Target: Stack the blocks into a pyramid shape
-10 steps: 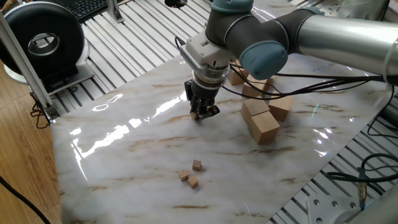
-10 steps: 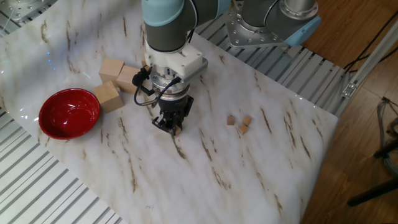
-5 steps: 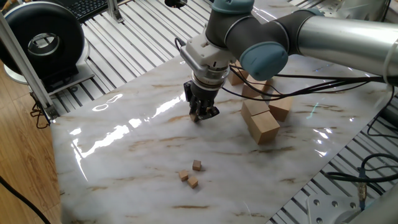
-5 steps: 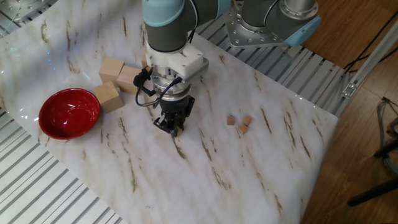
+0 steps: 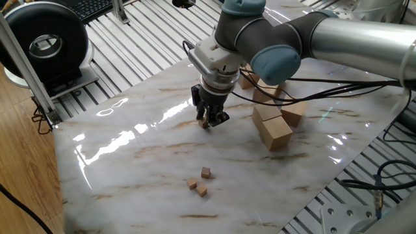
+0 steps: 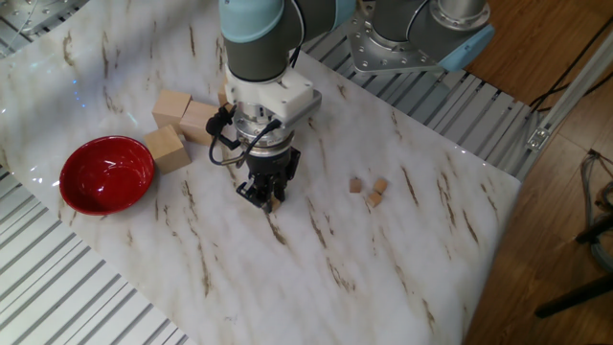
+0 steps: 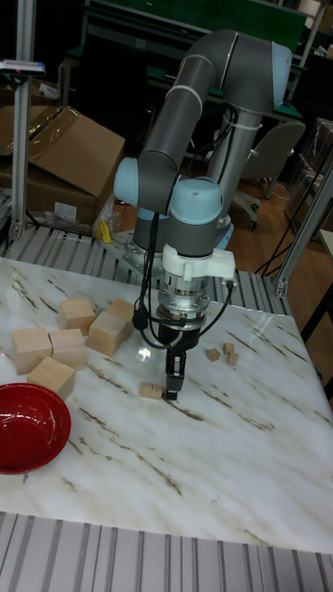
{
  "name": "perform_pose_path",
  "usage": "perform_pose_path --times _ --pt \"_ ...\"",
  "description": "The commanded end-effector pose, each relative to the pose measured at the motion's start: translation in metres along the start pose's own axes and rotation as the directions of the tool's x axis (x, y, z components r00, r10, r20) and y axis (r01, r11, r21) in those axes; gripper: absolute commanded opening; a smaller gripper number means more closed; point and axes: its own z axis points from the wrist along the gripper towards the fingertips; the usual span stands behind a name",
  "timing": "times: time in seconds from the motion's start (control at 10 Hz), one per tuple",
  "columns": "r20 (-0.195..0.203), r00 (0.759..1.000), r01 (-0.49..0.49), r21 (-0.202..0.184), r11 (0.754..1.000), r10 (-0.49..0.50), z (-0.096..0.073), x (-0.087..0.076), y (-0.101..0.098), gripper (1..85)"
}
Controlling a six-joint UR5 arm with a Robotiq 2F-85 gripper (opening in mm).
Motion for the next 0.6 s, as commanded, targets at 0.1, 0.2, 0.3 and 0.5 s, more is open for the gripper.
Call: perform_pose_path --times 0.1,0.2,0.3,0.5 --pt "0.021 1.0 -0.016 -0.007 1.0 0.016 0.0002 -0.0071 0.0032 37.0" --pt "0.022 1.0 -0.02 -0.005 1.0 0.02 0.0009 -0.0081 0.0036 36.0" --pt "0.02 1.0 -0.02 -0.005 1.0 0.02 0.0009 -0.0077 0.0036 35.3" --pt "0.019 1.0 -0.018 -0.004 1.0 0.018 0.0012 -0.0077 0.0035 35.3"
